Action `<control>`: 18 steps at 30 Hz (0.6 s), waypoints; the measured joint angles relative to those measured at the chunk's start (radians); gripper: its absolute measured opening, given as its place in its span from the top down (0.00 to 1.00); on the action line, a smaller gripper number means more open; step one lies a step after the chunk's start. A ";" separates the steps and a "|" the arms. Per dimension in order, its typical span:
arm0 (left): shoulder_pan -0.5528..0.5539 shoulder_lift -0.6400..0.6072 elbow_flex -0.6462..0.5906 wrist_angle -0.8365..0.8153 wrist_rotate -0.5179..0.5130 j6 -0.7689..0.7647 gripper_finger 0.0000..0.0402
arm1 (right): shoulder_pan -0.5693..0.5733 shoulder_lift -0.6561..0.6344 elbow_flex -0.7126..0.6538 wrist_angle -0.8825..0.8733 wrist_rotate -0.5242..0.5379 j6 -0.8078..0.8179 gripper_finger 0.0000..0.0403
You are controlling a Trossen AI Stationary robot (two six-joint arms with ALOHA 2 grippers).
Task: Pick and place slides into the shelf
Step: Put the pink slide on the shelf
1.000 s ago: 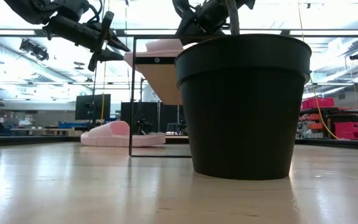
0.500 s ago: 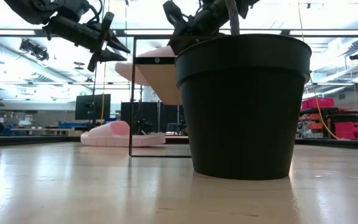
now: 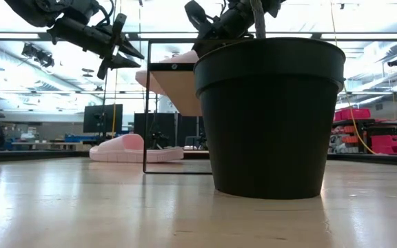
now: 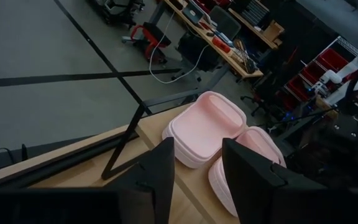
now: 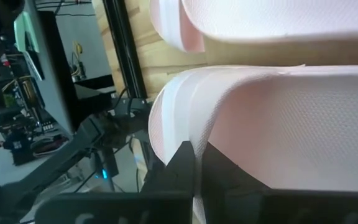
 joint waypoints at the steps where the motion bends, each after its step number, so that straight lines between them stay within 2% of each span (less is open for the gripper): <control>1: 0.000 0.000 0.000 -0.001 0.000 0.000 0.65 | -0.003 0.000 0.000 0.000 0.001 -0.001 0.98; 18: 0.000 0.000 0.000 -0.003 0.000 0.001 0.65 | -0.025 0.000 0.000 -0.020 -0.010 -0.021 0.98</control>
